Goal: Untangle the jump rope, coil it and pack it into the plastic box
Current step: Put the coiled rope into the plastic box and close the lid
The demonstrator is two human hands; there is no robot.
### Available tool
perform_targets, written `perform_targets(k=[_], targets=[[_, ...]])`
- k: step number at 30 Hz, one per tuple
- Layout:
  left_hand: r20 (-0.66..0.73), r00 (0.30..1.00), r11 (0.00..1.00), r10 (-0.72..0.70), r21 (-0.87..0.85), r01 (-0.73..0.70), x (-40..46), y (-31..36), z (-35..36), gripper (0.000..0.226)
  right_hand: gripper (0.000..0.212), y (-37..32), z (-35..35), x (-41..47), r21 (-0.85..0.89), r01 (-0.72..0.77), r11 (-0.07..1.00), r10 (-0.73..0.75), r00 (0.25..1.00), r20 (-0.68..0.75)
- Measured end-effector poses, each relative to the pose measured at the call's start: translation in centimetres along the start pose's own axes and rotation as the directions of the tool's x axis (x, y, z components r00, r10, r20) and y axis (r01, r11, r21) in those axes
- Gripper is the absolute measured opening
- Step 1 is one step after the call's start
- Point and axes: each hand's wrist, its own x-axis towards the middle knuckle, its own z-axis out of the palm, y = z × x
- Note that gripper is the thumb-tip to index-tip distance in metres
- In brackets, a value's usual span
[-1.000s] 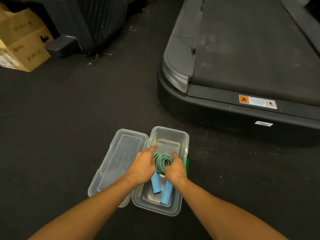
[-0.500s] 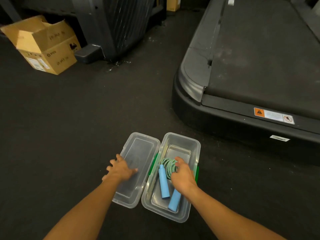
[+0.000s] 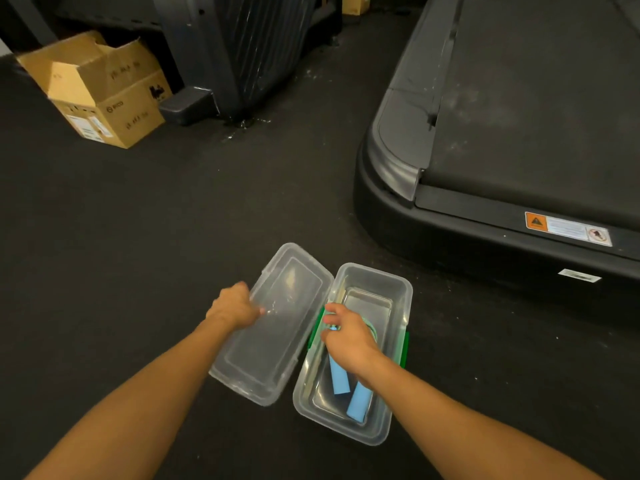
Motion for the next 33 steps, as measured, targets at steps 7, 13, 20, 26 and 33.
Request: perform_targets(k=[7, 13, 20, 26, 33], targets=[[-0.257, 0.951, 0.985, 0.172, 0.055, -0.163, -2.8, 2.4, -5.9, 0.022, 0.051, -0.9, -0.2, -1.3, 0.024, 0.01, 1.0, -0.01, 1.0, 0.007], [-0.395, 0.876, 0.938, 0.278, -0.085, -0.336, -6.2, 5.9, -7.2, 0.02, 0.056, -1.5, -2.4, -1.5, 0.068, 0.009, 0.998, 0.001, 0.991, -0.134], [-0.202, 0.92, 0.854, 0.335, -0.347, -0.387, -6.9, 8.4, -1.1, 0.029, 0.036, 1.4, -6.5, -1.8, 0.054, 0.041, 0.998, -0.021, 0.945, -0.327], [-0.093, 0.932, 0.894, 0.35, -0.264, -0.362, -6.8, 7.9, 5.8, 0.029, 0.034, 6.0, -6.1, -2.6, -0.025, -0.05, 0.998, 0.038, 0.941, -0.337], [-0.038, 0.926, 0.924, 0.376, -0.061, -0.378, -6.6, 6.3, 8.2, 0.029, 0.029, 8.5, -4.5, -2.3, -0.086, -0.122, 0.989, 0.084, 0.93, -0.358]])
